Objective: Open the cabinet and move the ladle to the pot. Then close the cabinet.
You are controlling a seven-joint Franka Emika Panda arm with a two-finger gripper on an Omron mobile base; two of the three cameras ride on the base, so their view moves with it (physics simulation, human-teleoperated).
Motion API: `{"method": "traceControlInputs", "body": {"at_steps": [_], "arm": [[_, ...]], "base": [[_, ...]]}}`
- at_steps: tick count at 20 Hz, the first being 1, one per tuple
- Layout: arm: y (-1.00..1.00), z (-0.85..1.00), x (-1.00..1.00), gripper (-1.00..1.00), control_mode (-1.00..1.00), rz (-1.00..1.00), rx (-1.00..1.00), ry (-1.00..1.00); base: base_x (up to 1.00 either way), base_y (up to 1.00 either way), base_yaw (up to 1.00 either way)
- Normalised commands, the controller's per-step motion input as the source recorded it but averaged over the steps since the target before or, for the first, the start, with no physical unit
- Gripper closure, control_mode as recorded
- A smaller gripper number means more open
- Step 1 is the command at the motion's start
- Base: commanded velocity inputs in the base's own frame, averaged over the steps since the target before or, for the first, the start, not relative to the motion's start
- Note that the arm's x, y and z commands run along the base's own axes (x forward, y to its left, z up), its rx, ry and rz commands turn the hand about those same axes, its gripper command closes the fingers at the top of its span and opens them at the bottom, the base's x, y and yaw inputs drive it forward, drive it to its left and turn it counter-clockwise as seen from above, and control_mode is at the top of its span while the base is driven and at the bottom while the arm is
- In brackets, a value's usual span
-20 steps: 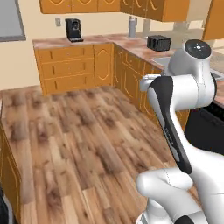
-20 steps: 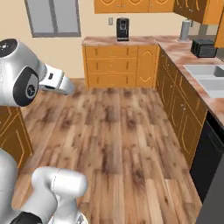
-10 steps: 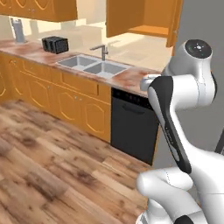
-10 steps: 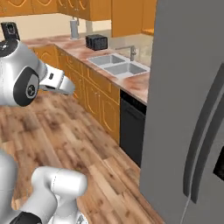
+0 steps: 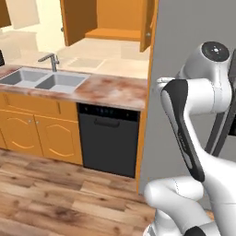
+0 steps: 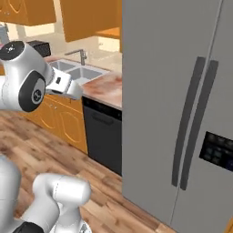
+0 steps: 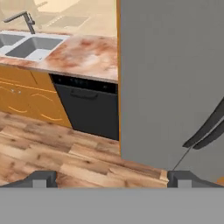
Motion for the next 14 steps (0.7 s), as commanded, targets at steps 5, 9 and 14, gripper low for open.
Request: {"method": "traceControlInputs", "body": {"at_steps": [5,9,14], "arm": [[0.0,0.0,0.0,-1.0,1.0,0.0,0.0,0.0],[0.0,0.0,0.0,-1.0,1.0,0.0,0.0,0.0],[0.0,0.0,0.0,-1.0,1.0,0.0,0.0,0.0]], "base": [[0.9,0.99,-0.25],[0.83,0.79,-0.23],[0.82,0.24,-0.17]]}}
